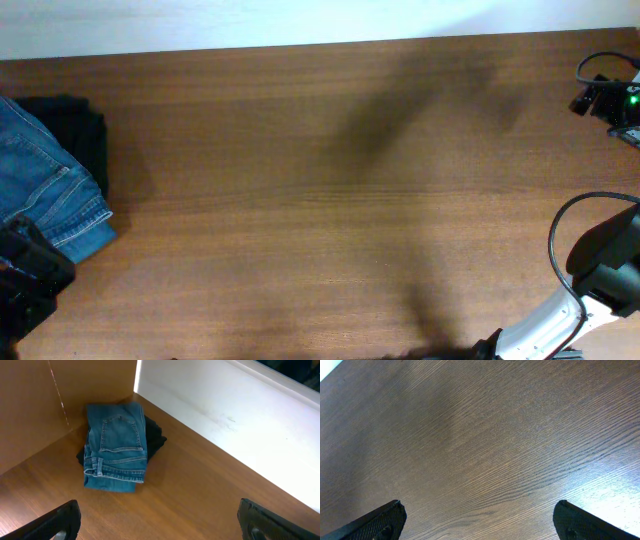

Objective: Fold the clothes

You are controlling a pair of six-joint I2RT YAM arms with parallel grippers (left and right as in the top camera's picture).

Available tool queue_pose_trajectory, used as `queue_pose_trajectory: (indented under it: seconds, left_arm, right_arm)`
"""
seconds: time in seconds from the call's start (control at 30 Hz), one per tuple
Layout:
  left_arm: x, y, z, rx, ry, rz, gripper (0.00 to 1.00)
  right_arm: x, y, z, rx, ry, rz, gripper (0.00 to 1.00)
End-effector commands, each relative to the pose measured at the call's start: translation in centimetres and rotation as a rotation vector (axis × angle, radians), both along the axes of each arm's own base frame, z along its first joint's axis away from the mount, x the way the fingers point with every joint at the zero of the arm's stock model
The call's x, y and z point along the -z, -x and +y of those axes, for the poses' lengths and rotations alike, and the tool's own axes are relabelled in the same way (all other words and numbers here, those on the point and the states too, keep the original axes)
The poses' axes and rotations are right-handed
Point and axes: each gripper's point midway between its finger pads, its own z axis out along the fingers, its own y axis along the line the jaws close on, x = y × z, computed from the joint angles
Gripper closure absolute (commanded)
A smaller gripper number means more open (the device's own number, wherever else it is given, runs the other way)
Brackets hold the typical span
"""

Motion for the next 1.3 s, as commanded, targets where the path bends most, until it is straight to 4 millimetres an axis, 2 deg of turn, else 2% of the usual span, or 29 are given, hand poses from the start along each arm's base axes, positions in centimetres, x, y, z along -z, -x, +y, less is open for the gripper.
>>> queue_pose_trajectory:
  seconds: [0.0, 0.37, 0.5, 0.6, 0.73, 0.83, 0.97, 1.1, 1.27]
  left_arm:
    - [0.1, 0.0, -0.1, 0.015, -0.011, 0.008, 0.0]
    - [0.1, 0.0, -0.1, 0.015, -0.011, 0.008, 0.0]
    - [0.1, 0.0, -0.1, 0.015, -0.011, 0.008, 0.0]
    - [0.1, 0.0, -0.1, 0.015, -0.012, 0.007, 0.0]
    - [0.1, 0.0, -0.1, 0.015, -0.011, 0.008, 0.0]
    - [0.1, 0.0, -0.1, 0.015, -0.011, 0.008, 0.0]
    - [0.1, 0.0, -0.1, 0.015, -0.011, 0.008, 0.0]
    - [0.1, 0.0, -0.1, 0.015, -0.011, 0.008, 0.0]
    - [0.1, 0.0, -0.1, 0.015, -0.012, 0.007, 0.0]
  right_arm:
    - [-0.3, 0.0, 0.0, -0.001, 0.009, -0.003, 0.01]
    - [-0.1, 0.0, 0.1, -0.003, 0.006, 0.0, 0.01]
    - [-1.4, -0.6, 1.6, -0.038, 0.022, -0.024, 0.02]
    - [-3.1, -1.3, 3.7, -0.083, 0.041, -0.056, 0.01]
    - [-5.9, -2.2, 7.9, -0.171, 0.071, -0.113, 0.02]
    - [-8.1, -2.8, 12.3, -0.265, 0.087, -0.16, 0.01]
    - [-10.1, -3.3, 19.3, -0.417, 0.094, -0.212, 0.01]
    - [-11.4, -2.9, 26.1, -0.567, 0.087, -0.248, 0.01]
    - [-12.8, -1.1, 33.9, -0.745, 0.073, -0.291, 0.01]
